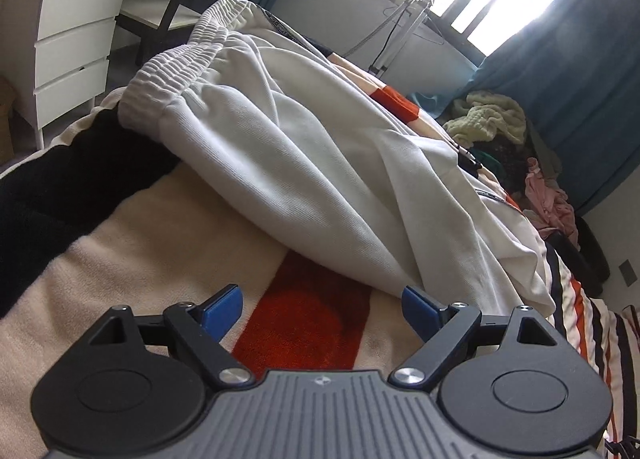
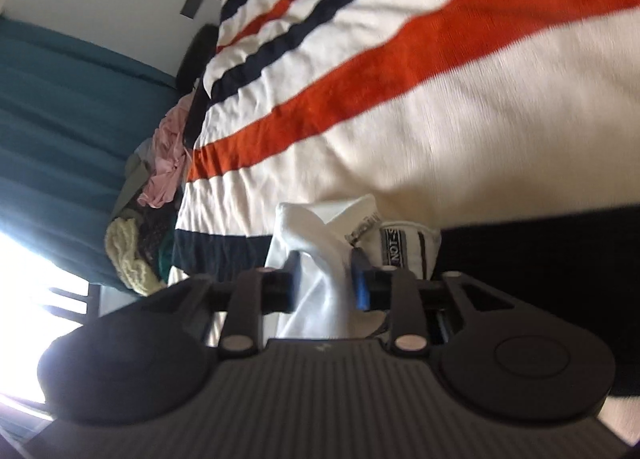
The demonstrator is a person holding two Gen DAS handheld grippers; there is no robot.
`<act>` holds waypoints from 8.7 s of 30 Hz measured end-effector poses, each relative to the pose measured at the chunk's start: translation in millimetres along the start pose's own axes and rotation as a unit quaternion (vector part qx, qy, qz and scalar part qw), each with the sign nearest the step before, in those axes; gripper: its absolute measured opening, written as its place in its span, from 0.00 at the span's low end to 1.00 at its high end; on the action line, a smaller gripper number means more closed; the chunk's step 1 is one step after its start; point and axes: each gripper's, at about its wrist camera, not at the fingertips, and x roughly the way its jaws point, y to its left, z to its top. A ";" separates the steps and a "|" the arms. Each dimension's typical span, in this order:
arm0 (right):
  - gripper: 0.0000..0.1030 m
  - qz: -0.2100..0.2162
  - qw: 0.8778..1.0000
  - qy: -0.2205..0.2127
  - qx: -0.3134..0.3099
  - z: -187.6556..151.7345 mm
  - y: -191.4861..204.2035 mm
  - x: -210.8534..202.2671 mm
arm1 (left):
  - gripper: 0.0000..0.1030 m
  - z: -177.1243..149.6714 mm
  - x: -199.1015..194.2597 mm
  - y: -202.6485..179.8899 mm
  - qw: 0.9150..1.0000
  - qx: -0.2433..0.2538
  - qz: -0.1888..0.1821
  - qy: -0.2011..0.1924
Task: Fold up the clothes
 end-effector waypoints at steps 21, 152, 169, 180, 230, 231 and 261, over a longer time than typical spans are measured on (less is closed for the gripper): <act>0.76 -0.061 0.998 0.020 0.010 -5.1 -14.3 -3.7 | 0.88 0.1 21.0 2.5 0.999 -0.028 -0.002 0.038; 0.78 0.105 0.922 0.062 -0.368 -141.8 88.3 -57.8 | 0.94 -3.3 179.7 -337.6 0.920 0.391 -0.010 -0.015; 0.78 0.056 0.934 0.094 -0.341 -154.8 76.3 15.2 | 0.18 -8.7 296.7 -360.9 0.927 0.373 0.035 0.027; 0.78 0.067 0.932 0.079 -0.347 -153.3 78.7 -1.2 | 0.13 125.9 179.7 -245.7 0.969 0.236 0.034 -0.070; 0.77 0.050 0.908 0.085 -0.407 -178.0 85.7 -1.6 | 1.00 -24.1 -186.6 -338.3 0.960 0.265 -0.084 -0.039; 0.77 0.050 0.908 0.086 -0.408 -178.5 85.8 -1.4 | 1.00 -23.4 -184.7 -337.5 0.960 0.266 -0.085 -0.037; 0.51 0.276 0.883 0.311 -0.219 -215.4 192.8 110.2 | 1.00 -14.0 32.4 -114.4 0.964 0.248 0.095 -0.027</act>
